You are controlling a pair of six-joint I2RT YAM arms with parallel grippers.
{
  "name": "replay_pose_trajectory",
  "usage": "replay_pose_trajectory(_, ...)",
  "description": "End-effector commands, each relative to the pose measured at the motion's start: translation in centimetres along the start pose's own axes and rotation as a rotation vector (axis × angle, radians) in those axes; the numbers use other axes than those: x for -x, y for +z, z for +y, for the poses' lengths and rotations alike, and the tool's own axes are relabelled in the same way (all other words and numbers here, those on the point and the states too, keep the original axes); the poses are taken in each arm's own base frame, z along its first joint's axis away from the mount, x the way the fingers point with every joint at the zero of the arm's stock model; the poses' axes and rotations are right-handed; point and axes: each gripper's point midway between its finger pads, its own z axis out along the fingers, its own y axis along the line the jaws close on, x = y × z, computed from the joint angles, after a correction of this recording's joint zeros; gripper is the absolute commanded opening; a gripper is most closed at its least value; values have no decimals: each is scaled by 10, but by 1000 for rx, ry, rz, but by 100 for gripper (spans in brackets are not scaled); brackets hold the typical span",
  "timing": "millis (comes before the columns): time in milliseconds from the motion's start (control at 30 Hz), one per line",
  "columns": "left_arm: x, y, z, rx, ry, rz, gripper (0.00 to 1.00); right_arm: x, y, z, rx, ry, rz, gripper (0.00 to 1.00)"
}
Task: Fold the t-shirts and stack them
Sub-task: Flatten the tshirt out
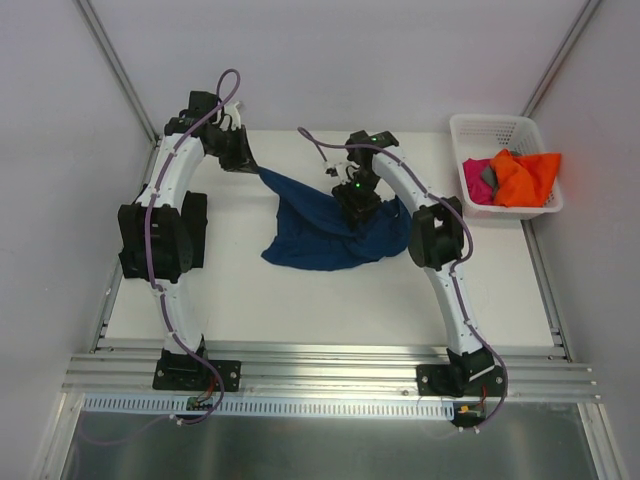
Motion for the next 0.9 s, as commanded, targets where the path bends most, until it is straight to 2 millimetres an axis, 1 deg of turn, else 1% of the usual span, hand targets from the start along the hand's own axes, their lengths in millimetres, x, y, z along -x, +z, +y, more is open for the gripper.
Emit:
replay_pose_trajectory(0, 10, -19, -16, -10, 45, -54, 0, 16, -17, -4, -65, -36, -55, 52)
replay_pose_trajectory(33, 9, -19, -16, -8, 46, -53, 0, 22, -17, -3, -77, -51, -72, 51)
replay_pose_trajectory(200, 7, -18, -18, -10, 50, -50, 0, 31, -12, -3, -122, -79, -84, 51)
replay_pose_trajectory(267, 7, -17, -20, -13, 55, -47, 0, 37, -17, -8, -153, -85, -108, 51)
replay_pose_trajectory(367, 6, -16, -23, -17, 60, -46, 0, 48, -31, -11, -183, -86, -164, 51)
replay_pose_trajectory(467, 5, -16, -24, -16, 63, -44, 0, 56, -35, -11, -198, -94, -196, 51)
replay_pose_trajectory(533, 5, -15, -27, -20, 68, -43, 0, 55, -28, -13, -196, -95, -182, 51)
replay_pose_trajectory(600, 6, -15, -28, -16, 76, -48, 0, 52, -21, -9, -186, -103, -159, 51)
replay_pose_trajectory(767, 4, -15, -30, -11, 84, -46, 0, 53, -6, -8, -183, -117, -138, 52)
replay_pose_trajectory(867, 4, -15, -31, -13, 88, -46, 0, 52, 3, -11, -189, -114, -118, 52)
